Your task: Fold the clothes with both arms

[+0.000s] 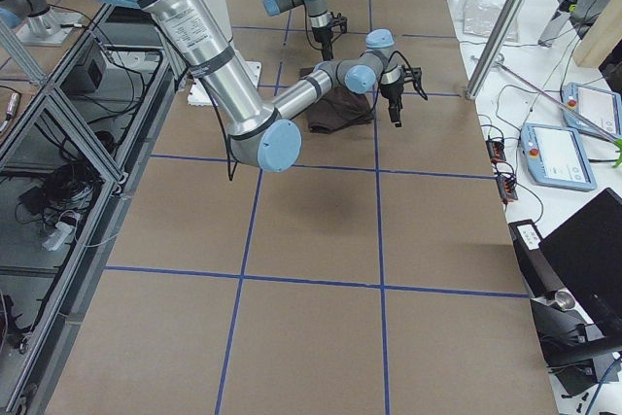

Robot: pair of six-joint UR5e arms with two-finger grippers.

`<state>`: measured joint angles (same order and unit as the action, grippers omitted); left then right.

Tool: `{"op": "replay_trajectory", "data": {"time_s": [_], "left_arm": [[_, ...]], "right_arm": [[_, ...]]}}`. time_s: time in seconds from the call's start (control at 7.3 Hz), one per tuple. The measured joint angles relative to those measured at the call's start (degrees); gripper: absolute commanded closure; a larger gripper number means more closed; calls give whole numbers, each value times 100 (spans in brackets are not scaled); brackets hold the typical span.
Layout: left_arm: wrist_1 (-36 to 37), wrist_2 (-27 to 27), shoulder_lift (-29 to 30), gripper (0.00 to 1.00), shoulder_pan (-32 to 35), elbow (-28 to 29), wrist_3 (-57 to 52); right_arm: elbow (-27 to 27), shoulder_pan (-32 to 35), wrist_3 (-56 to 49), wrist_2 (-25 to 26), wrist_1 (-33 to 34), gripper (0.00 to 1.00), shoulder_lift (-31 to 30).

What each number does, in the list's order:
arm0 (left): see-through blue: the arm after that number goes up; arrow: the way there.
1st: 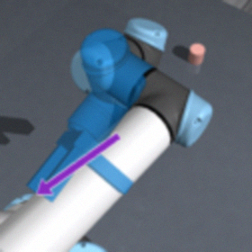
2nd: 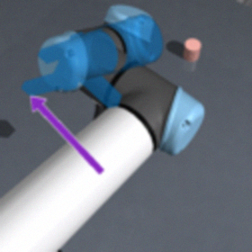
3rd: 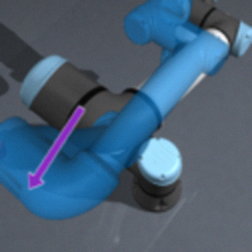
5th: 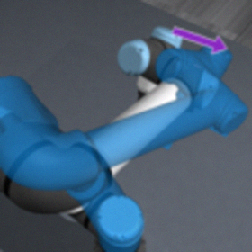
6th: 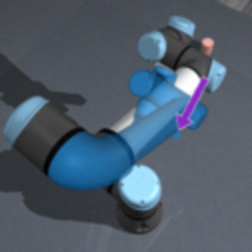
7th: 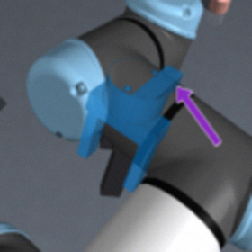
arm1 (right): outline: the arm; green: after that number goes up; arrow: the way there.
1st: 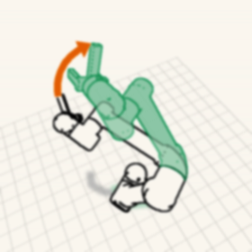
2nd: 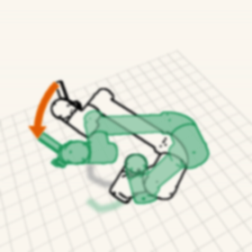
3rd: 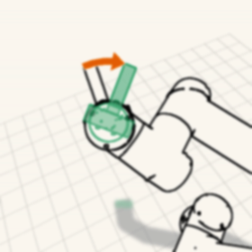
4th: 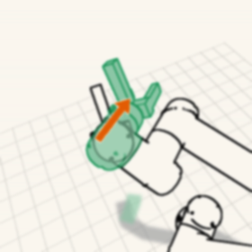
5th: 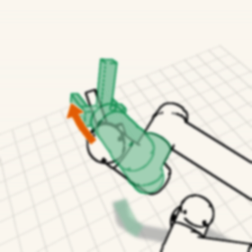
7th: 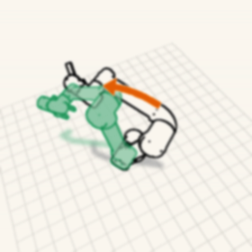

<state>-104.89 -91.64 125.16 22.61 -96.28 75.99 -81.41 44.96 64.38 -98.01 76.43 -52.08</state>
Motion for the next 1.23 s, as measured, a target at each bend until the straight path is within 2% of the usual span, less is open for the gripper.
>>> {"op": "replay_trajectory", "data": {"time_s": [0.27, 0.55, 1.23], "left_arm": [[269, 145, 517, 0, -104, 543, 26], [309, 196, 694, 0, -10, 919, 25], [-33, 179, 719, 0, 1101, 1931, -417]], "right_arm": [[-60, 4, -4, -12, 1, 0, -48], [-66, 7, -6, -16, -4, 0, -89], [-74, 5, -7, -3, -14, 0, -153]]}}
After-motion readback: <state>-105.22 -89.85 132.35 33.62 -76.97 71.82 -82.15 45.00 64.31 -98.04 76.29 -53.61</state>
